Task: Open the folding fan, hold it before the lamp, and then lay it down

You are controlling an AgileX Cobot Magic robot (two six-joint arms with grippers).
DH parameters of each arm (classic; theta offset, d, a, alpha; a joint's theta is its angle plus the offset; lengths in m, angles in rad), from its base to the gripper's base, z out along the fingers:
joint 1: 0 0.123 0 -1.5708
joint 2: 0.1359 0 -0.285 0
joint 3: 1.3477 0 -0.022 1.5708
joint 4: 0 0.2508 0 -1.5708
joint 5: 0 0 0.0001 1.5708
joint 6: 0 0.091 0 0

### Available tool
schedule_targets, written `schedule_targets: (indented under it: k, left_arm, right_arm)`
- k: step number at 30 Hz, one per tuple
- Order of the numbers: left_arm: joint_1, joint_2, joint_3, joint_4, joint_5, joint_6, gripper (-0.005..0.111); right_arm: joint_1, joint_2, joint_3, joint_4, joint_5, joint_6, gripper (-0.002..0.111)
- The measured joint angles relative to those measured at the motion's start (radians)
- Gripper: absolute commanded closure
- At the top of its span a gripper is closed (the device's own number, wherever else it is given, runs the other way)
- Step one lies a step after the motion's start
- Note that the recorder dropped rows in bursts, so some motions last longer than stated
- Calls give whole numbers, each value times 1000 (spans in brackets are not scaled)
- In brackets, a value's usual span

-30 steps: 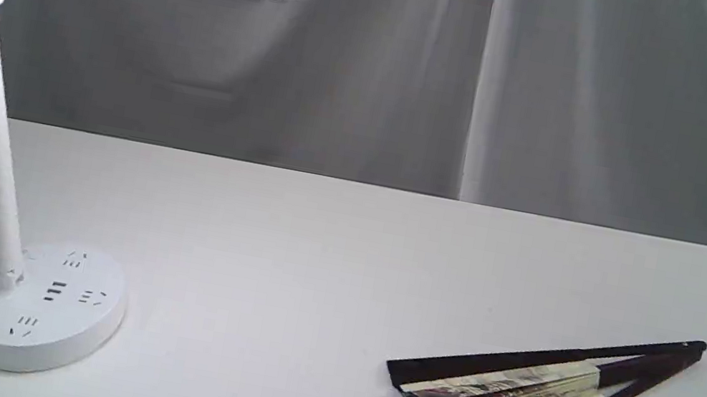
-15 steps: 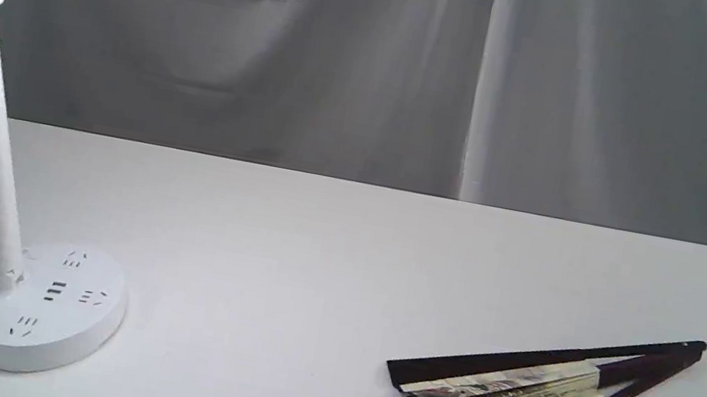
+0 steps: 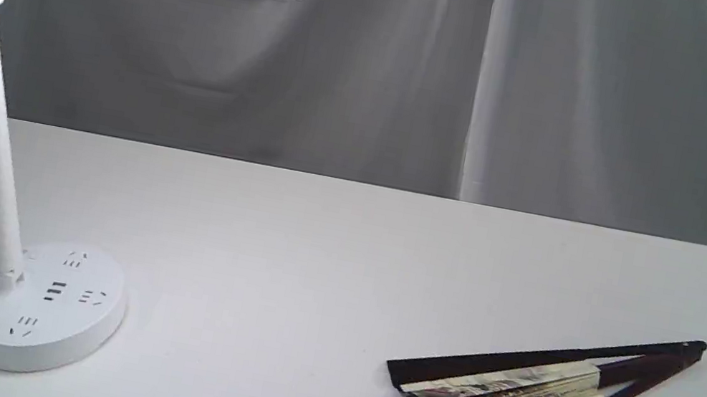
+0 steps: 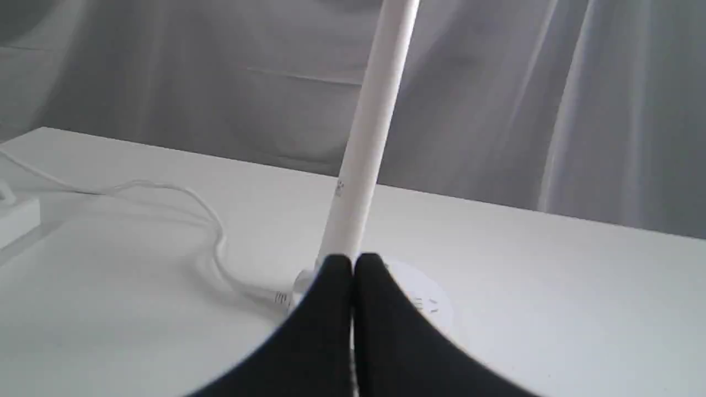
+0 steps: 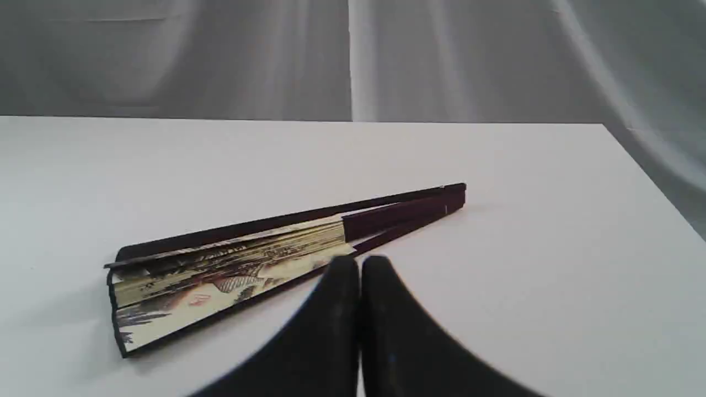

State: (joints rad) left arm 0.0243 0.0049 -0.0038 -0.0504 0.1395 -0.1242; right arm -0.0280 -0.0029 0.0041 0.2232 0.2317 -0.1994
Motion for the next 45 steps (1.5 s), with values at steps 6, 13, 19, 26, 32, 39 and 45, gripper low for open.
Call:
schedule_targets:
  k: [6,13,19,26,32,39,45]
  left_arm:
    - [0,0,0,-111,-55,-5,107]
    - [0,0,-15,-194,-53,-31,107]
    - [0,-2,-138,-198,28,-33,107]
    - [0,-2,-268,-198,182,-69,107]
    - [0,-2,-322,-198,293,-110,107]
    - [0,103,-385,-200,365,-127,107]
    - [0,259,-472,-202,441,-123,107]
  right_arm:
    - [0,0,0,145,-102,0,108]
    - [0,0,0,249,-121,0,108]
    - [0,0,-59,256,-110,0,108]
    - [0,0,-159,260,4,0,108]
    - [0,12,-218,260,93,5,108]
    - [0,213,-329,230,180,7,108]
    - [0,412,-460,160,247,7,108]
